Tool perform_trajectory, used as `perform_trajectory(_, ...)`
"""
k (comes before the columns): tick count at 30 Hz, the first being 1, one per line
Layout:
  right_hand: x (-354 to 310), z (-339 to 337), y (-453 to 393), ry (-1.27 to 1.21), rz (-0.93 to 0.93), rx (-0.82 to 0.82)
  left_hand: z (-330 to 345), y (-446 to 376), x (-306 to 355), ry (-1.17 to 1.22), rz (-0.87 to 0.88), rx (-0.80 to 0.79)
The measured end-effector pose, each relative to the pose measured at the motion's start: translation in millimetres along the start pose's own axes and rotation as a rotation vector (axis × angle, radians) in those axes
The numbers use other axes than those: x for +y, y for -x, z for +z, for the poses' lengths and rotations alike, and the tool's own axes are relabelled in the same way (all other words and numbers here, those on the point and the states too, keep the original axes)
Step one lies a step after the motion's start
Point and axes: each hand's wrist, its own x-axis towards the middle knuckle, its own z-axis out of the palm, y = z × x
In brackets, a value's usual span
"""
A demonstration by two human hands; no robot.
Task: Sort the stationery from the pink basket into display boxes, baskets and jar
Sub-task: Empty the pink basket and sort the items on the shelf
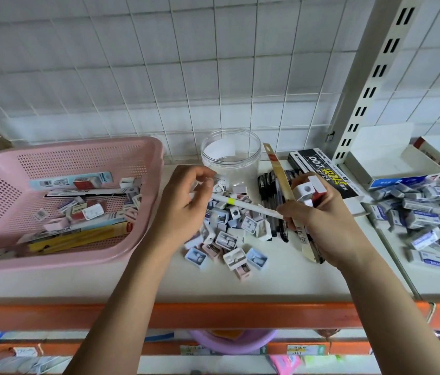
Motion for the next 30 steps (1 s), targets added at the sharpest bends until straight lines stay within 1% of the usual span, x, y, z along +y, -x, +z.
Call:
perform_trajectory(2,-0.2,0.3,0.6,0.021,-0.006,0.008,0.1,2.4,-2.3,0.008,-0.090,-0.072)
perform_trajectory(4,-1.1,0.8,1.8,0.032,-0.010,0.007,1.1,6.8,-10.5,-0.025,-0.138,-0.096)
perform_trajectory(7,-2.3,2.3,3.4,0.045,-0.016,0.006,4.7,15.6,-25.4,-0.087,-0.098,-0.110)
perform_trajectory(10,-3.0,4.3,4.0,0.057,-0.021,0.012,5.9,24.0,-36.5,-0.153,-0.038,-0.173)
perform_trajectory(13,-3.4,6.5,4.8,0.049,-0.014,0.024,1.3,25.0,-33.3,-0.131,-0.110,-0.290)
perform_trajectory(15,-3.8,8.2,6.1,0.050,-0.014,0.031,-0.8,25.8,-32.7,-0.151,-0.097,-0.323)
perform_trajectory(19,-4.8,10.7,10.1,0.070,-0.007,0.056,-4.0,25.5,-35.6,-0.273,0.075,-0.236)
perform_trajectory(24,-5.2,12.2,13.6,0.064,0.007,0.082,-7.1,17.3,-31.3,-0.177,0.132,-0.101)
perform_trajectory(29,-5.5,4.7,19.5,0.088,-0.017,0.131,6.1,7.8,-15.0,-0.142,0.114,-0.121)
perform_trajectory(30,-5.6,2.4,21.4,0.097,-0.017,0.148,10.3,4.8,-10.7,-0.158,0.144,-0.135)
